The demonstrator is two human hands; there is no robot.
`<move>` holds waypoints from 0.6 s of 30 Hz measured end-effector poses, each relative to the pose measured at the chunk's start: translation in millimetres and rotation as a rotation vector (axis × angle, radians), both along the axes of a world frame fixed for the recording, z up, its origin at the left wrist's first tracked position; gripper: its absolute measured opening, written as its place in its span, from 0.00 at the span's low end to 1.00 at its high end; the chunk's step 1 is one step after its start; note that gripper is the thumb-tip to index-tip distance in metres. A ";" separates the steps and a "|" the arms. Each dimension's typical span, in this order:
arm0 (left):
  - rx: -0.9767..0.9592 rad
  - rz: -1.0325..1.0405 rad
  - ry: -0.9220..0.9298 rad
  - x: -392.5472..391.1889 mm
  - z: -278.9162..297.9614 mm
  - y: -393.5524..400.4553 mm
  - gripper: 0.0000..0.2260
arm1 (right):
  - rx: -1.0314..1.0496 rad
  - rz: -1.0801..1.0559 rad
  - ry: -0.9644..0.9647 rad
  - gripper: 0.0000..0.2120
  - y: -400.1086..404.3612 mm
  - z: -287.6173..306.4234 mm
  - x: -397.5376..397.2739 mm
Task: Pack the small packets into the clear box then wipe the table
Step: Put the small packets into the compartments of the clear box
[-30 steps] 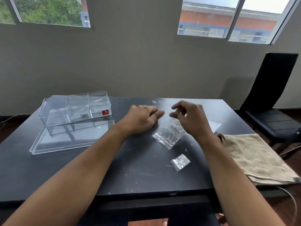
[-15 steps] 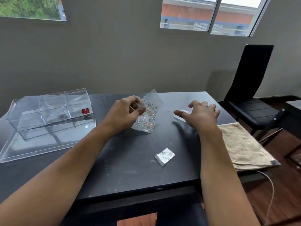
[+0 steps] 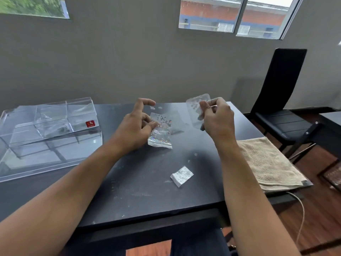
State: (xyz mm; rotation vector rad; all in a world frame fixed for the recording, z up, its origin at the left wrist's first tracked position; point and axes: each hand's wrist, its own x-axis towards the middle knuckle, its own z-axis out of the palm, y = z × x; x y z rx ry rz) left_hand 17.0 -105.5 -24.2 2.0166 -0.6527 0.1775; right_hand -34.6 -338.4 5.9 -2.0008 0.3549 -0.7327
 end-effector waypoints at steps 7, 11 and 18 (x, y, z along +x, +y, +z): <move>-0.085 0.063 -0.036 1.1 5.4 0.7 0.14 | 0.281 0.272 -0.094 0.05 28.4 1.8 2.5; -0.166 0.121 -0.052 -0.6 12.0 6.8 0.12 | 0.226 0.330 -0.110 0.08 38.2 -3.0 10.3; -0.420 0.229 0.064 2.0 22.1 18.4 0.06 | 0.173 0.386 -0.136 0.03 53.3 -4.7 10.9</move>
